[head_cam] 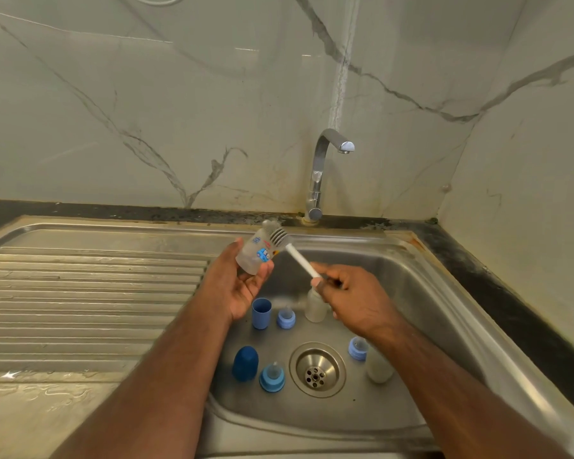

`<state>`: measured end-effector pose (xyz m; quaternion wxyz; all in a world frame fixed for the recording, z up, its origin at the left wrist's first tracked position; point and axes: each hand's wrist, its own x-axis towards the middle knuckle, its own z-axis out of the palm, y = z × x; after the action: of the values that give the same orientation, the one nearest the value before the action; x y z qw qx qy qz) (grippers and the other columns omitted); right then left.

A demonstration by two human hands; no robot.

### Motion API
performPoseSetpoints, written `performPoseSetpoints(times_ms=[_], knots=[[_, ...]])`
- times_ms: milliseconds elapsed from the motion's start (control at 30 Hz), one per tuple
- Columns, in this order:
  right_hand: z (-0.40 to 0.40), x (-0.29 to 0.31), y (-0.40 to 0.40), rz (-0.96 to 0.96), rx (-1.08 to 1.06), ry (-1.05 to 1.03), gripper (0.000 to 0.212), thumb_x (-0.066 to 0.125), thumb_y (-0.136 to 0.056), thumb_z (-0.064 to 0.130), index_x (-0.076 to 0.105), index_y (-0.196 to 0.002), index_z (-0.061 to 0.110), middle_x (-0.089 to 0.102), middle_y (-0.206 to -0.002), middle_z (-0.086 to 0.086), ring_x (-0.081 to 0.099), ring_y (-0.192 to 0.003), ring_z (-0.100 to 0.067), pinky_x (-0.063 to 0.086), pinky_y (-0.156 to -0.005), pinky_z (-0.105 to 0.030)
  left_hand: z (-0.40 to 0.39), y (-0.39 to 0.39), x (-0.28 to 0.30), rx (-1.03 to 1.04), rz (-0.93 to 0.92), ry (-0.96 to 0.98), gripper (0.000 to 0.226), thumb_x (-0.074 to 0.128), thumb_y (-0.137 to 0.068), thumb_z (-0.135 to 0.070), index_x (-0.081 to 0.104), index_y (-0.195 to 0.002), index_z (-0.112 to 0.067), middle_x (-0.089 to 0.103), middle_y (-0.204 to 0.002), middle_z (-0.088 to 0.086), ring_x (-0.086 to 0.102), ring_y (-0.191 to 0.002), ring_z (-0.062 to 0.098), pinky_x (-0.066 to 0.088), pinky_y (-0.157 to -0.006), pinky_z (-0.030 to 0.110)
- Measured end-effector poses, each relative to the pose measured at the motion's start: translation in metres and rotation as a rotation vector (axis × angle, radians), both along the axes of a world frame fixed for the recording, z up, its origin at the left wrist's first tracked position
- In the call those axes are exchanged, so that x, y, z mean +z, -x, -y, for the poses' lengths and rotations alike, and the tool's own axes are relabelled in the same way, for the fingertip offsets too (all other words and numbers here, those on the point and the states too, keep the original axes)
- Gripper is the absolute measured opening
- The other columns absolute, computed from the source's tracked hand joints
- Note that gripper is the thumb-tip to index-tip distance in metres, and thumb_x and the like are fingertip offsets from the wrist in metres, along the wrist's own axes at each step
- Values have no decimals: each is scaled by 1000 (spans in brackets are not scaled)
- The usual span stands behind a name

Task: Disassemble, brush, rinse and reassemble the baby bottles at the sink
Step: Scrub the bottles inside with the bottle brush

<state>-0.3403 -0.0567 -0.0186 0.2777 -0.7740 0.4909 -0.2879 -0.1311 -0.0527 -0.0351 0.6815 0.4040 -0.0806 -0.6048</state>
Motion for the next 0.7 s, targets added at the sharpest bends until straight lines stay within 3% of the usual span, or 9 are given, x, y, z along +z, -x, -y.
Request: performPoseSetpoints(times_ms=[67, 167, 333, 433, 500, 600, 700], knots=[[-3, -1, -3, -29, 62, -36, 36, 58, -100, 29, 59, -136, 35, 62, -80, 14, 56, -69, -5, 49, -67, -22, 1, -1, -2, -3, -16, 3, 53, 63, -99, -40, 57, -129, 4, 69, -116, 31, 75, -67, 21, 58, -51, 23], [6, 1, 1, -74, -31, 33, 37, 56, -101, 30, 58, -138, 34, 65, -87, 15, 58, -72, -4, 43, -66, -13, 1, -2, -1, -53, -23, -12, 55, 58, -101, -42, 56, -127, 6, 68, -115, 33, 71, -58, 16, 58, -50, 21], [0, 0, 0, -38, 35, 2, 37, 59, -99, 31, 60, -135, 37, 65, -80, 14, 55, -65, -3, 44, -63, -14, 2, -2, -1, -51, -43, -16, 54, 55, -102, -44, 56, -125, 5, 69, -112, 33, 70, -57, 16, 59, -52, 19], [4, 2, 1, -31, -28, 13, 37, 58, -100, 31, 60, -136, 36, 68, -86, 13, 60, -73, -5, 52, -72, -20, 0, -1, 1, -67, -62, -6, 53, 54, -103, -44, 56, -122, 5, 69, -108, 32, 69, -56, 15, 59, -55, 19], [7, 1, 3, -2, -78, 21, 36, 58, -100, 30, 61, -136, 34, 69, -87, 10, 63, -75, -8, 56, -77, -27, -1, 0, 3, -77, -77, 9, 51, 56, -102, -42, 56, -121, 5, 69, -111, 31, 71, -61, 17, 60, -56, 19], [3, -1, 0, 167, -78, -110, 32, 59, -100, 26, 64, -131, 31, 67, -79, 1, 55, -56, -9, 51, -55, -28, -3, 4, 7, -90, -81, 76, 43, 60, -100, -29, 56, -127, 4, 66, -121, 30, 74, -82, 29, 63, -66, 26], [-1, 1, -3, 299, -67, -257, 31, 58, -101, 23, 63, -130, 31, 64, -77, -4, 50, -51, -11, 45, -48, -26, -6, 4, 9, -95, -75, 120, 37, 57, -98, -17, 54, -132, -3, 62, -126, 28, 70, -105, 43, 64, -75, 37]])
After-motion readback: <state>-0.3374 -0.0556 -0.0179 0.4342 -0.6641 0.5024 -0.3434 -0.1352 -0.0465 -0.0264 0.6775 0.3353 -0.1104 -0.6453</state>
